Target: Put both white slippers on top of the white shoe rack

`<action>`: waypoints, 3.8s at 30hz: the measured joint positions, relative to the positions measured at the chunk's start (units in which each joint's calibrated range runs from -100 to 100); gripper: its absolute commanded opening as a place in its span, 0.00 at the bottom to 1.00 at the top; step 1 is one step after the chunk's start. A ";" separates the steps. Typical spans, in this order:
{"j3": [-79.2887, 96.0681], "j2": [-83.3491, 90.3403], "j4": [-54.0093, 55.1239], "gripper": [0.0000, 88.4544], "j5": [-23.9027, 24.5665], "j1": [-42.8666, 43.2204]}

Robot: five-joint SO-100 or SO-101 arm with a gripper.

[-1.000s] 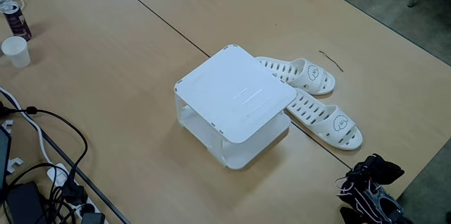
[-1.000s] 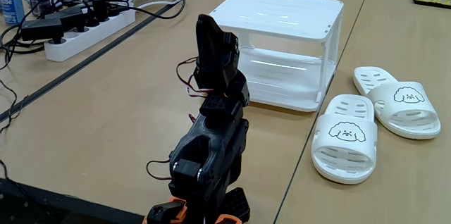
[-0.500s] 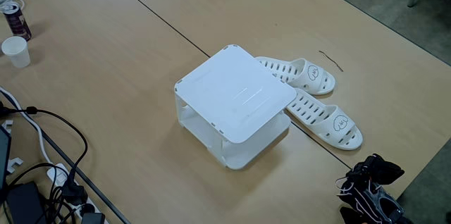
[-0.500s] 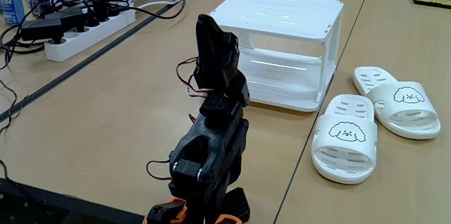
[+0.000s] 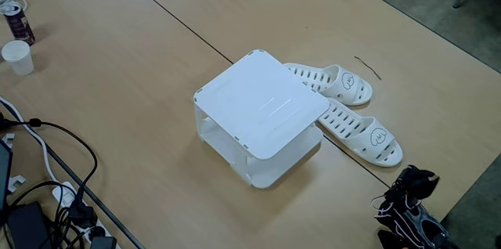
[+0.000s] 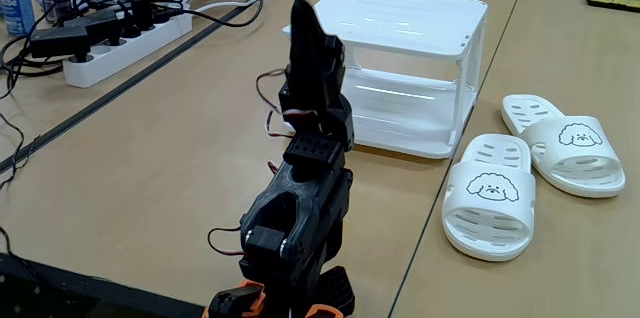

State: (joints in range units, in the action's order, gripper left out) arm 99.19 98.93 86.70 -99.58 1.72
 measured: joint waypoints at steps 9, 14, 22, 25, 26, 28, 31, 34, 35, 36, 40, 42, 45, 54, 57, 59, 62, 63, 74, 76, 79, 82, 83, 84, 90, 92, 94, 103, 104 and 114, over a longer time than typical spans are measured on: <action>0.00 0.00 -15.79 0.01 0.00 0.00; 0.18 -3.13 -21.55 0.01 0.00 0.00; -0.72 -16.41 -23.78 0.01 0.00 -13.56; -3.86 -22.02 -23.78 0.01 0.00 -20.00; -5.39 -23.84 -23.78 0.01 0.00 -21.87; -9.07 -27.38 -23.78 0.01 0.00 -24.87; -14.29 -31.51 -24.21 0.01 0.00 -28.39; -16.35 -33.90 -27.98 0.01 0.00 -32.51; -16.53 -34.47 -29.70 0.01 0.00 -34.08; -16.53 -34.64 -31.59 0.01 0.00 -35.58; -15.45 -34.64 -35.71 0.01 0.00 -40.22; -12.76 -34.64 -36.31 0.01 0.00 -41.20; -7.37 -34.64 -36.39 0.01 0.00 -41.35; -3.32 -31.51 -58.80 0.01 0.00 -41.95; -7.10 -28.37 -75.02 0.01 0.00 -41.95; -10.33 -27.30 -87.04 0.01 0.00 -41.95; -13.03 -26.80 -101.97 0.01 0.00 -41.95; -13.12 -26.80 -104.64 0.01 0.00 -41.95; -12.22 -30.76 -108.67 0.22 0.00 -43.07; -10.15 -30.85 -108.67 0.22 0.00 -42.47; -7.64 -30.93 -108.67 0.23 0.00 -40.90; -5.30 -30.93 -108.67 0.23 0.00 -38.80; -4.58 -30.93 -108.67 0.23 0.00 -37.68; -4.13 -30.93 -108.67 0.23 0.00 -36.78; -3.50 -32.58 -106.35 0.23 0.00 -35.58; -3.50 -34.89 -102.66 0.23 0.00 -35.58; -3.50 -38.43 -98.03 0.25 0.00 -35.58; -3.50 -53.03 -81.89 0.29 0.00 -35.58; -3.50 -54.10 -80.94 0.29 0.00 -35.58; -3.50 -63.01 -69.18 0.29 0.00 -34.16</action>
State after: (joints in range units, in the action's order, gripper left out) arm 95.69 35.92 17.51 -99.58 -32.43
